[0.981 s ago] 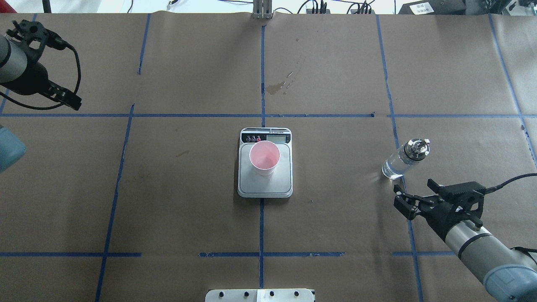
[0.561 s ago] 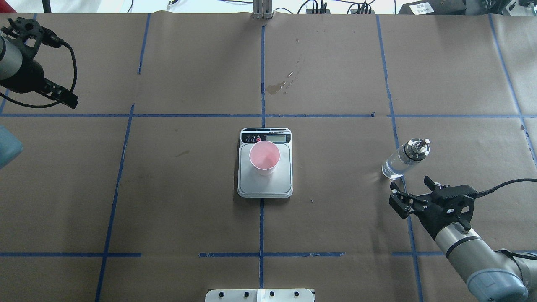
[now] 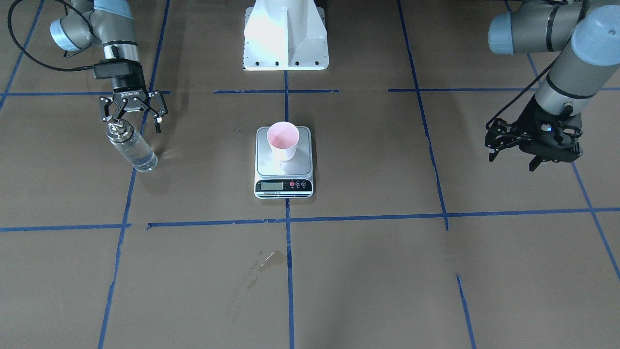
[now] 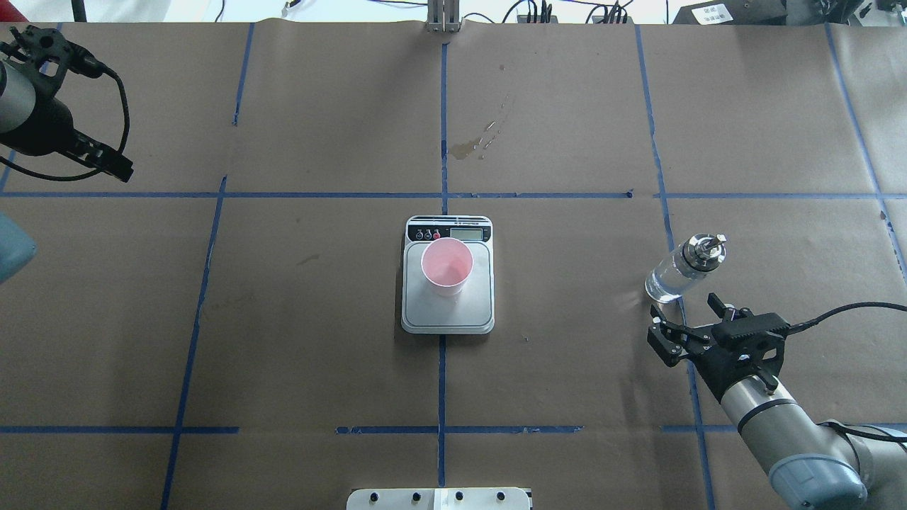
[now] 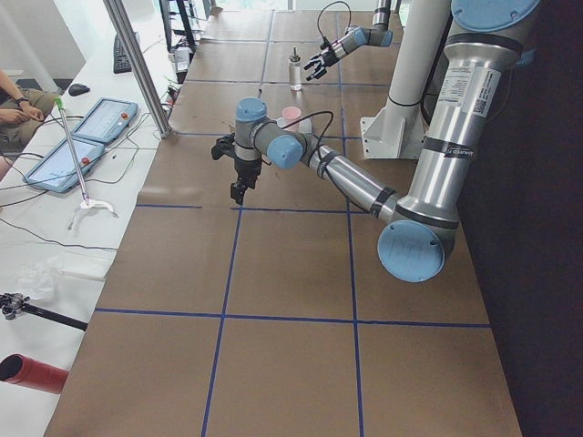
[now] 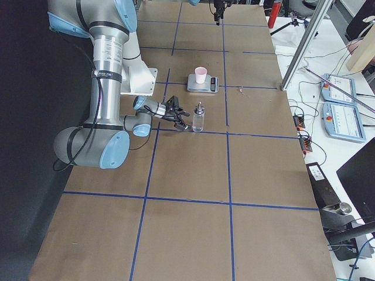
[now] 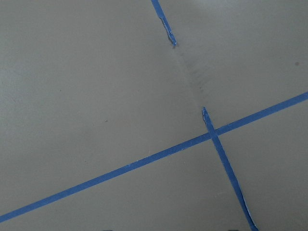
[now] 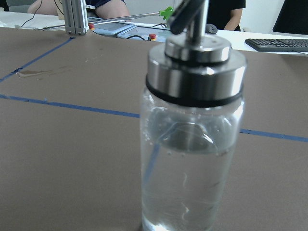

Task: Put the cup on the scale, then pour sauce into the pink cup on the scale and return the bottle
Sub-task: 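Close the right gripper around the glass sauce bottle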

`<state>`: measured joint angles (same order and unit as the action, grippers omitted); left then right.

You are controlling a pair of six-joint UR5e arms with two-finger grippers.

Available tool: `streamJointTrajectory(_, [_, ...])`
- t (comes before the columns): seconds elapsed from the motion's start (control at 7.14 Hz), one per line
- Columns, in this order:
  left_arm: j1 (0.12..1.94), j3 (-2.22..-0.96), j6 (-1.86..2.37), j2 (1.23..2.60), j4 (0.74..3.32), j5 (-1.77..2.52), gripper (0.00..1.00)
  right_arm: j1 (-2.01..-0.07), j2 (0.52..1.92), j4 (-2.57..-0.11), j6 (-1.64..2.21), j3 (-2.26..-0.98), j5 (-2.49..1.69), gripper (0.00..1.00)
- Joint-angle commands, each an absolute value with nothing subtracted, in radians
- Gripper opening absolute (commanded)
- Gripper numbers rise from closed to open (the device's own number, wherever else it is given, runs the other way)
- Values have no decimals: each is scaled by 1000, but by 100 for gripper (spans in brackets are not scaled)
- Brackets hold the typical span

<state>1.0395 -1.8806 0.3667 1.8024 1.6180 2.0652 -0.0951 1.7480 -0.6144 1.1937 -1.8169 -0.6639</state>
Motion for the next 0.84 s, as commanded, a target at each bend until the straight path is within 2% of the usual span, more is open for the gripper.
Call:
streamJointTrajectory(0.0, [1042,-1885,368,1802,1615,2065,88,-103,1746,-607,1190,-1807,-660,100])
streamJointTrajectory(0.14, [1042,-1885,367,1802,1615,2065,91,-118,1729,-609,1189,-1807,-663,100])
streamJointTrajectory(0.7, [1051,-1893,367,1792,1615,2068,92,-170,1701,-609,1190,-1780,-672,100])
